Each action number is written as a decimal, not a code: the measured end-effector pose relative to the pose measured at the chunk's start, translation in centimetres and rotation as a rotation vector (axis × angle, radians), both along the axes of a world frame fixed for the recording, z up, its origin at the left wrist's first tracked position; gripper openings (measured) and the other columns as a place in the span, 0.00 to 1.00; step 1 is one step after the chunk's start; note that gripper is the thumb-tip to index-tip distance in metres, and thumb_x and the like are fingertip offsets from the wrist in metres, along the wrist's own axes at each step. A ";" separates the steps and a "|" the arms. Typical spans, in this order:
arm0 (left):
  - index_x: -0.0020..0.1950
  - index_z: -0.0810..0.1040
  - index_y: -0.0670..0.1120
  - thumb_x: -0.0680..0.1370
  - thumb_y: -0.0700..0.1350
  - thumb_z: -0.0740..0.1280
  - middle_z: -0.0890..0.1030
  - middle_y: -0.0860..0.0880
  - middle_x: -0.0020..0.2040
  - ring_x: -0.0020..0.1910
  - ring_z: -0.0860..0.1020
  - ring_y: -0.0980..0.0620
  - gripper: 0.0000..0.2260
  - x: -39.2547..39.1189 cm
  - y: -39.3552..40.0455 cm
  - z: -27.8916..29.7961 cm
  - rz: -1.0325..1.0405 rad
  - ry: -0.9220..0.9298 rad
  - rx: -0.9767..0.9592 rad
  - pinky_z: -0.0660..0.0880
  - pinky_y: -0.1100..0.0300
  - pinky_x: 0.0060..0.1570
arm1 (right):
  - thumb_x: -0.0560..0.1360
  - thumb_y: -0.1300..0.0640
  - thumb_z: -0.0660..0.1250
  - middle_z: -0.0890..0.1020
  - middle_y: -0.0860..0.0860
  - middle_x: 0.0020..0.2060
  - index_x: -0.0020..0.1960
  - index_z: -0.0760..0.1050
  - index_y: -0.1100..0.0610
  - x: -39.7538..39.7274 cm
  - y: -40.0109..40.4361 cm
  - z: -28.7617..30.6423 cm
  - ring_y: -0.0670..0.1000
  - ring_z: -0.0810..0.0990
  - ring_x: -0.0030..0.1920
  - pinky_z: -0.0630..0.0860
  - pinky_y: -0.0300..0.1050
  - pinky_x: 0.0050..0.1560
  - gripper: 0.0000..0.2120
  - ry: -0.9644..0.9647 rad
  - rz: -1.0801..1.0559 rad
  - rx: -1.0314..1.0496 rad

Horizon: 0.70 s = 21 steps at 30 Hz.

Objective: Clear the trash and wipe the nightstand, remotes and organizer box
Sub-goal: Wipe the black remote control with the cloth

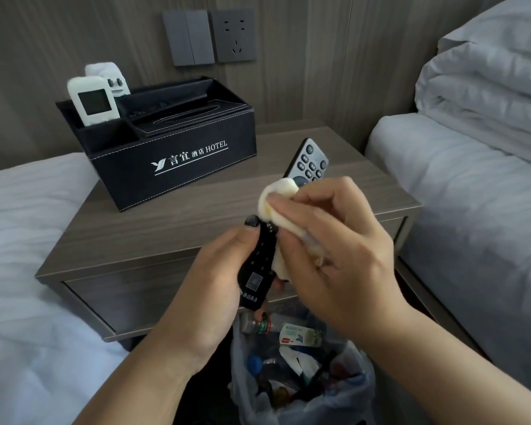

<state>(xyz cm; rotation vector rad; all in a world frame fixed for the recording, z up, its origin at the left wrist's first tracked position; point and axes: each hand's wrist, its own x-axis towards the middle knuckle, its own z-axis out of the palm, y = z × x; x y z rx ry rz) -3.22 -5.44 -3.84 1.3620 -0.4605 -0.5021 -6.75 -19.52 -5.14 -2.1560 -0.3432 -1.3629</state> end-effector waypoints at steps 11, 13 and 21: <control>0.45 0.87 0.54 0.74 0.56 0.57 0.86 0.48 0.45 0.44 0.83 0.55 0.18 -0.7 -1.1 -0.2 0.110 -0.006 -0.141 0.75 0.60 0.45 | 0.74 0.68 0.69 0.78 0.57 0.45 0.54 0.81 0.66 0.8 -0.5 0.3 0.45 0.76 0.46 0.72 0.31 0.46 0.10 -0.048 -0.094 0.177; 0.47 0.87 0.52 0.75 0.55 0.57 0.86 0.47 0.46 0.46 0.84 0.53 0.18 -0.8 -1.3 0.0 0.097 0.070 -0.202 0.77 0.60 0.44 | 0.73 0.69 0.70 0.78 0.57 0.45 0.55 0.80 0.67 0.6 0.2 0.0 0.45 0.76 0.46 0.73 0.31 0.46 0.10 -0.032 -0.055 0.177; 0.47 0.87 0.48 0.73 0.53 0.59 0.86 0.45 0.48 0.46 0.84 0.51 0.18 -0.1 -0.5 0.4 0.057 0.317 -0.340 0.79 0.56 0.45 | 0.74 0.67 0.68 0.78 0.58 0.47 0.55 0.81 0.64 -0.3 1.7 -0.6 0.49 0.78 0.45 0.76 0.40 0.43 0.11 0.062 0.104 0.073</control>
